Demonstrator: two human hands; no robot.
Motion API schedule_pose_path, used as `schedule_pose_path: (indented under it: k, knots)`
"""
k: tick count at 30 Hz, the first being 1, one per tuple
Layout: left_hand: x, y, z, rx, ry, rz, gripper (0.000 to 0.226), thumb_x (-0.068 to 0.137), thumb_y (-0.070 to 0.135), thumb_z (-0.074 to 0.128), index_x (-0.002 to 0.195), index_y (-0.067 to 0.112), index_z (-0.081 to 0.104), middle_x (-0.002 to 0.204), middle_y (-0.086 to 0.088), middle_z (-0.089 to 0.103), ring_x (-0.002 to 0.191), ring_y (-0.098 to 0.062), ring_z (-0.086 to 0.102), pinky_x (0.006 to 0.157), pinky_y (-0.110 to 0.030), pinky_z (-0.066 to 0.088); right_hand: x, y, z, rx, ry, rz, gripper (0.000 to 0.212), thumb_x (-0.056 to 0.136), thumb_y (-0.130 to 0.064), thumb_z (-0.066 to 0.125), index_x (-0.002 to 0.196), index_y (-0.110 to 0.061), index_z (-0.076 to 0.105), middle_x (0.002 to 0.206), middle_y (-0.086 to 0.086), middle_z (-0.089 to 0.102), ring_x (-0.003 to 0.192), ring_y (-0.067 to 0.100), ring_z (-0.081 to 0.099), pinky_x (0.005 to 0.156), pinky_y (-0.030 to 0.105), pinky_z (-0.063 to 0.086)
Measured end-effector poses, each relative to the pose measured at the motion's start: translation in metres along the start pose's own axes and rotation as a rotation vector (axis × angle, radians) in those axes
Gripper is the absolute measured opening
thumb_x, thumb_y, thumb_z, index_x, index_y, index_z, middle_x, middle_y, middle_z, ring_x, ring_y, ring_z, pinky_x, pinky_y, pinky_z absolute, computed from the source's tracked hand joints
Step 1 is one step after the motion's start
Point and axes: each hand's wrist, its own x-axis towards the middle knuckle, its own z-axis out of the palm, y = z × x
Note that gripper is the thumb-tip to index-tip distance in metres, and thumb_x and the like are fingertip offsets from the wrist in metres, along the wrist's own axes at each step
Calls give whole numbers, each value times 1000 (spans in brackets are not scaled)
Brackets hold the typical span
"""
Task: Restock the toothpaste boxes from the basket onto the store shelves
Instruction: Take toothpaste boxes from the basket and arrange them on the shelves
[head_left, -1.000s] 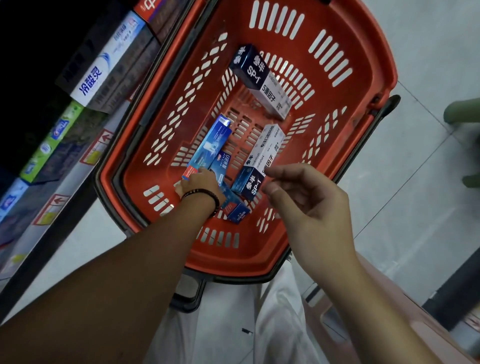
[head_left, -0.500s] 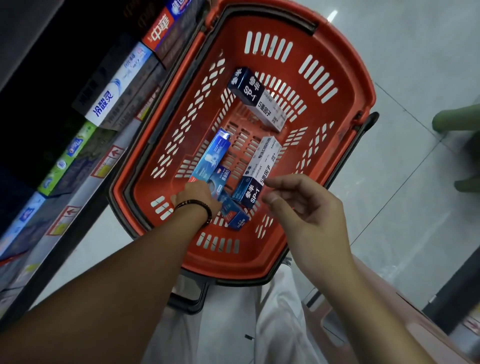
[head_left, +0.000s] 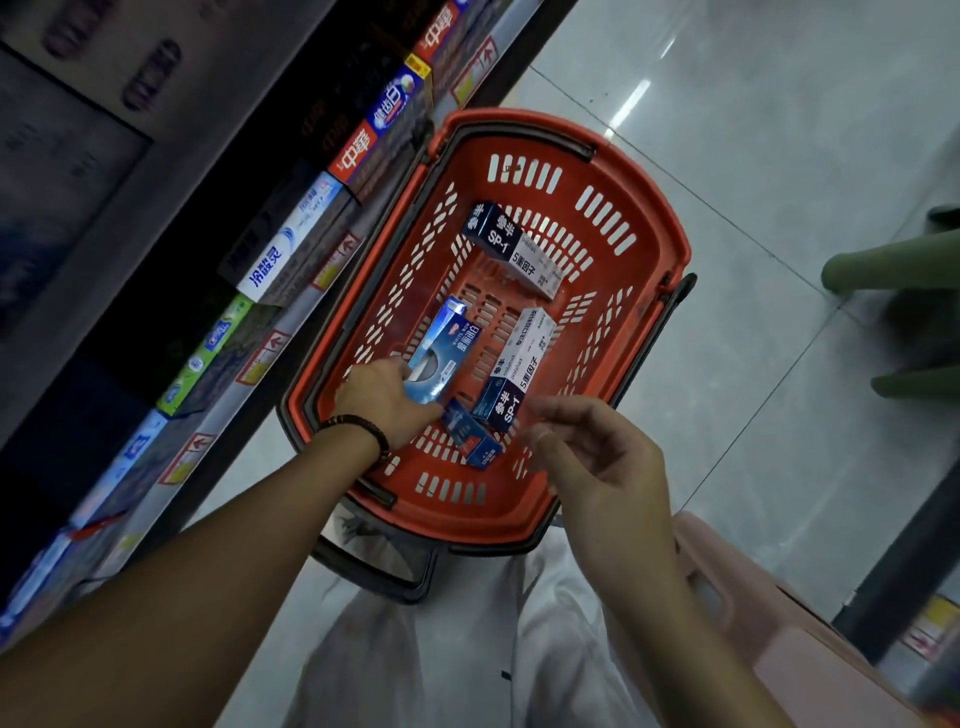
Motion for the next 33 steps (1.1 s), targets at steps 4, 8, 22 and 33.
schedule_pose_path:
  k: [4,8,22,33]
  knots:
    - [-23,6,-29,-47,35,53,47,73,45,87,109,19,71,96,1,74,81,-16,68,70,-26,54,-13,-21,4,18,5,-21,11,101,-11,69,107,-16,76,93,1,79,94,13,76,75,25,63]
    - [-49,15,-62,-80,85,73,46,73,47,86,109,25,69,88,6,71,78,-12,67,68,-27,55,-23,-49,8,27,-6,-81,10,100,-10,70,106,-15,76,87,3,77,85,12,76,72,22,59]
    - [-167,76,-206,-269,358,238,41,68,38,88,105,29,75,92,15,73,85,-4,68,80,-27,56,-57,-165,35,-13,-25,-288,18,97,-3,71,99,-20,78,85,7,75,78,20,71,74,30,63]
    - [-291,123,-326,-333,470,351,35,67,35,86,100,36,74,88,21,75,83,2,70,73,-21,55,-128,-270,49,7,-47,-401,21,93,-10,73,97,-30,78,86,0,75,79,18,70,76,37,62]
